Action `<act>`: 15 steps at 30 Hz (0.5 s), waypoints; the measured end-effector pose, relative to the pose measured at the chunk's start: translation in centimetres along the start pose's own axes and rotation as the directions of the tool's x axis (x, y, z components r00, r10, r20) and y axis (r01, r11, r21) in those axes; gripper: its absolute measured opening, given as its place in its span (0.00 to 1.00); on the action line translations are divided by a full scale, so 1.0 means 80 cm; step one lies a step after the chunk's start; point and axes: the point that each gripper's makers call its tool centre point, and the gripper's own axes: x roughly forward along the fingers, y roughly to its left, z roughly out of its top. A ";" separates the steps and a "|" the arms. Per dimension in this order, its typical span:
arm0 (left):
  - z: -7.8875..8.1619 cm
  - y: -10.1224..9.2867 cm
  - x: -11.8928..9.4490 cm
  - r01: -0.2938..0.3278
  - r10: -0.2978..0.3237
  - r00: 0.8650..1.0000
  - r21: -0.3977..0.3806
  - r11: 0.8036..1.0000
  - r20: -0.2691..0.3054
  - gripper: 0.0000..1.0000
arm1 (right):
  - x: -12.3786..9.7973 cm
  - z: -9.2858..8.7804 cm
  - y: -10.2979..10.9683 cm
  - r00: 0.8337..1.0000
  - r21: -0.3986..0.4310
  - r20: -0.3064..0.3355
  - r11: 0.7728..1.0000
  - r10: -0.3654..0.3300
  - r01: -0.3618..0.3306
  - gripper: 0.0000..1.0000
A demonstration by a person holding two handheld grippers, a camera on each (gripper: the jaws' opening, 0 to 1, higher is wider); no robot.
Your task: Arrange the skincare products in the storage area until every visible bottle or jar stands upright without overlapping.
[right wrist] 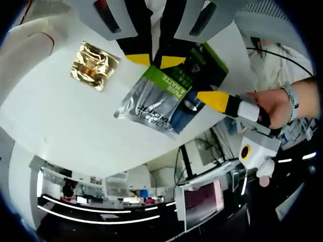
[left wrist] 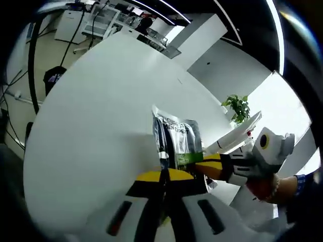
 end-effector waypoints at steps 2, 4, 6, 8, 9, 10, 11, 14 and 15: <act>0.001 0.003 0.001 -0.002 0.002 1.000 -0.003 1.000 -0.004 0.00 | 0.000 0.002 0.000 1.000 0.003 0.010 1.000 -0.002 0.002 0.00; -0.003 0.003 0.002 -0.006 0.006 1.000 -0.003 1.000 -0.016 0.00 | -0.001 0.003 -0.002 1.000 -0.007 0.014 1.000 -0.005 0.005 0.00; -0.004 0.008 0.002 -0.024 0.025 1.000 0.012 1.000 -0.016 0.00 | -0.001 0.004 -0.006 1.000 -0.022 0.017 1.000 -0.016 0.017 0.00; -0.004 0.011 0.002 -0.040 0.041 0.999 0.021 0.999 -0.009 0.00 | -0.002 0.003 -0.010 0.999 -0.035 0.021 0.999 -0.030 0.030 0.00; -0.005 0.012 0.003 -0.038 0.038 0.999 0.022 0.999 -0.012 0.00 | -0.003 0.005 -0.010 0.999 -0.032 0.026 0.999 -0.030 0.031 0.00; -0.006 0.012 0.004 -0.035 0.035 0.999 0.024 0.999 -0.015 0.01 | -0.004 0.005 -0.010 0.999 -0.029 0.026 0.999 -0.035 0.035 0.00; -0.007 0.011 0.004 -0.034 0.034 0.999 0.025 0.999 -0.018 0.01 | -0.006 0.007 -0.011 0.998 -0.034 0.035 0.998 -0.046 0.047 0.00; -0.011 0.008 0.007 -0.032 0.034 0.999 0.062 0.998 -0.029 0.07 | -0.005 0.013 0.004 0.998 -0.079 0.066 0.997 0.007 -0.002 0.00; -0.011 0.006 0.008 -0.029 0.031 0.999 0.068 0.997 -0.028 0.07 | -0.002 0.007 0.011 0.999 -0.090 0.043 0.996 0.030 -0.026 0.00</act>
